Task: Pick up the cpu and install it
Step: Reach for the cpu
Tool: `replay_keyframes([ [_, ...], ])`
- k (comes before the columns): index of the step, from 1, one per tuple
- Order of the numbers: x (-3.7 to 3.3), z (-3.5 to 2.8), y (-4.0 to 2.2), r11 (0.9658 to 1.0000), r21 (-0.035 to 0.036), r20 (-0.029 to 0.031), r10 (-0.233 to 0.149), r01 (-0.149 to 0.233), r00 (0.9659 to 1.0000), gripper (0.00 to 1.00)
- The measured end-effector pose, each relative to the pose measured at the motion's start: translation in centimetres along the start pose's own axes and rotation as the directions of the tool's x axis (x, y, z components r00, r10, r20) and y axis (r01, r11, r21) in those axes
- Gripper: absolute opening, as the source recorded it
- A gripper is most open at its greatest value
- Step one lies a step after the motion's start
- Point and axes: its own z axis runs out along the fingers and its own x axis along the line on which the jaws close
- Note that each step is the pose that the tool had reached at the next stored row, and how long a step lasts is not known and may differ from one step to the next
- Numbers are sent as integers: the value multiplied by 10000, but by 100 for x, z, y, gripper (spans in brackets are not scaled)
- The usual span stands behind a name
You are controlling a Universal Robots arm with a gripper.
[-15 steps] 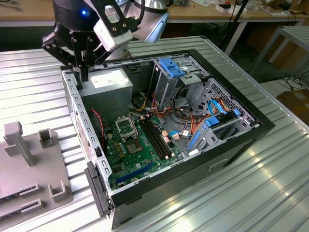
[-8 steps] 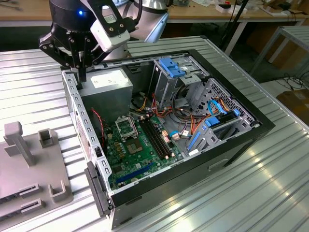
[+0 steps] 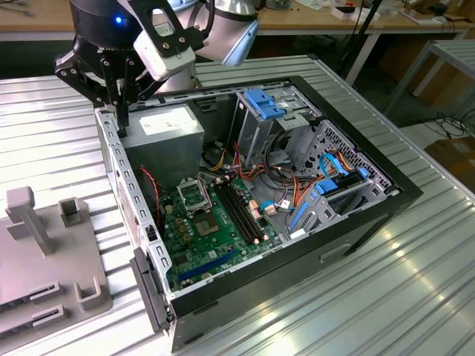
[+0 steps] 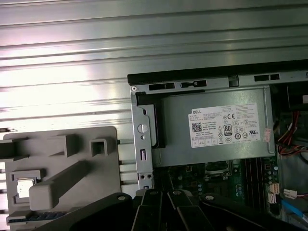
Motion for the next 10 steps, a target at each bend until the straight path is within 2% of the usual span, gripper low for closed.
replay_keyframes([
  [10, 35, 2, -3, 10000, 0, 0, -1, 1, 10000, 11],
])
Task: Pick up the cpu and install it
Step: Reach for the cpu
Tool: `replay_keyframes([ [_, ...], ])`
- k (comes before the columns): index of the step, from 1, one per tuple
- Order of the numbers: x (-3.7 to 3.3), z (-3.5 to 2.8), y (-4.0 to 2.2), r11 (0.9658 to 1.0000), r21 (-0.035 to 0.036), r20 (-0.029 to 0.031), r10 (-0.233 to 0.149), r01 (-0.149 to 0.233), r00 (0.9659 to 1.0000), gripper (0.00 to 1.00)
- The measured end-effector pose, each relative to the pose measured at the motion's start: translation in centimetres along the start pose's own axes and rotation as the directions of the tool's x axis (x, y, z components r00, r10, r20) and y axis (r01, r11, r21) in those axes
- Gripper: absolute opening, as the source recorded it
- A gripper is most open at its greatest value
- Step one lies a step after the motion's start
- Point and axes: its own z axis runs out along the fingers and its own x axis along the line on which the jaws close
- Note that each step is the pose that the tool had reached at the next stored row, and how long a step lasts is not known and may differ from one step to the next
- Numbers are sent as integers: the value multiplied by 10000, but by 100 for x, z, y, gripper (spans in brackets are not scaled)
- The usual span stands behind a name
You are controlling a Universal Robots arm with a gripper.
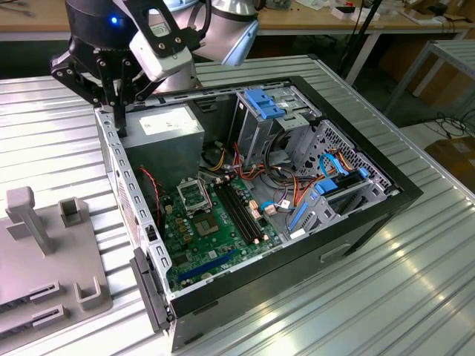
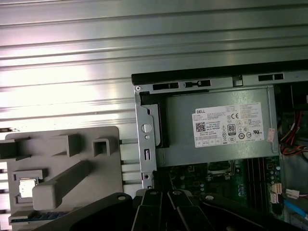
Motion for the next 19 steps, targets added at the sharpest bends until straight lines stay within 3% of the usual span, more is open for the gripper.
replay_keyframes([
  [19, 64, 1, -5, 10000, 0, 0, 0, 0, 10000, 11],
])
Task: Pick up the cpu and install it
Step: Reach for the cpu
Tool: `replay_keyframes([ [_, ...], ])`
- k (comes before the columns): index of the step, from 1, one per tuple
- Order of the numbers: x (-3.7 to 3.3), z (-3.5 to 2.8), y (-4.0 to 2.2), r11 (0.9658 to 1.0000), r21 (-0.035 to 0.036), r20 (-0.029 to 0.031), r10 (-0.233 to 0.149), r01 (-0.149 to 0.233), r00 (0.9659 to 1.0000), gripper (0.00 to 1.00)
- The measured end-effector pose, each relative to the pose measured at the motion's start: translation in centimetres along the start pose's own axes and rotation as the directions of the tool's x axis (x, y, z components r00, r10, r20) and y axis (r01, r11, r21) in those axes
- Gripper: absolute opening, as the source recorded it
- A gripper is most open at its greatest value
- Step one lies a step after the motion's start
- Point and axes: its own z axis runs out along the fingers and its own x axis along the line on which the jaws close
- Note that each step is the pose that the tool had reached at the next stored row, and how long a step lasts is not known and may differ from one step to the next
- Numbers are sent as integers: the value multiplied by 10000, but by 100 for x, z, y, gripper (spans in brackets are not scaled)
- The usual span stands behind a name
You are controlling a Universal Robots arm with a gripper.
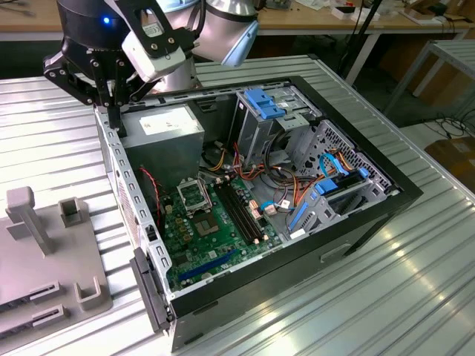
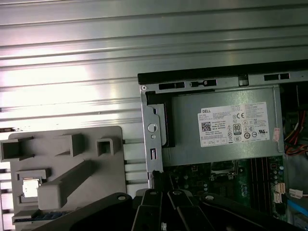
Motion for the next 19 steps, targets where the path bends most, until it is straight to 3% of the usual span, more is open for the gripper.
replay_keyframes([
  [19, 47, 1, -4, 10000, 0, 0, 1, -1, 10000, 11],
])
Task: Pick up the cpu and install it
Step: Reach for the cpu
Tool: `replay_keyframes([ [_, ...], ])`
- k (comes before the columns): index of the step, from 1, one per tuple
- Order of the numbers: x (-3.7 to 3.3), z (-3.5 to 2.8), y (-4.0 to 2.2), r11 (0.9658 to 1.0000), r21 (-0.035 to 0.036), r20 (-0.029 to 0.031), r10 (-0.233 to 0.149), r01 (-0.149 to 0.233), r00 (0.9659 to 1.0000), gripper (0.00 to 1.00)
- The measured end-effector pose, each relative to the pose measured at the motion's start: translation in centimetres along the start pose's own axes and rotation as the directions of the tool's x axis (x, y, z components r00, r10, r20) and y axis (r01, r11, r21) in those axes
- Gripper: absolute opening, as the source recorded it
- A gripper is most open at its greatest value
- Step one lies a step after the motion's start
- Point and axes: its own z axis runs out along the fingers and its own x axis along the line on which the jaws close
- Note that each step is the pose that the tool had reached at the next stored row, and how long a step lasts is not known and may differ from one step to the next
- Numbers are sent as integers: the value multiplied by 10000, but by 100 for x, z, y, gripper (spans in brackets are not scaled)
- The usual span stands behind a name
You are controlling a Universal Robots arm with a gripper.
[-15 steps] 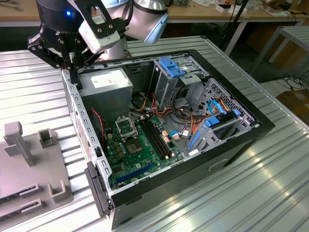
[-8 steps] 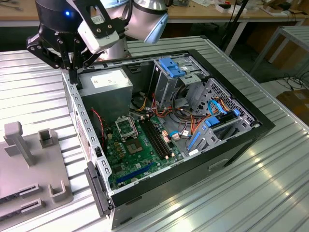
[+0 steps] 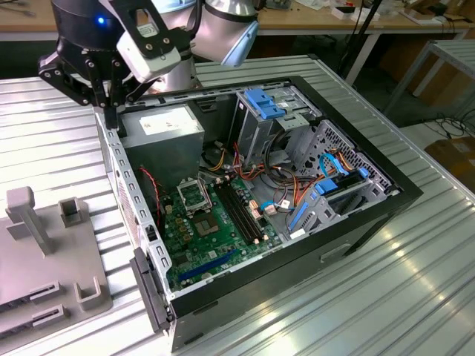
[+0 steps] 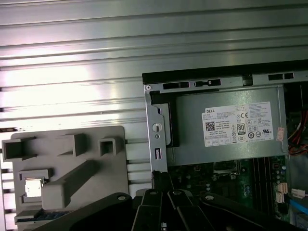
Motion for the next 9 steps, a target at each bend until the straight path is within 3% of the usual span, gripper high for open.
replay_keyframes([
  [9, 35, 0, -3, 10000, 0, 0, -1, 1, 10000, 11],
])
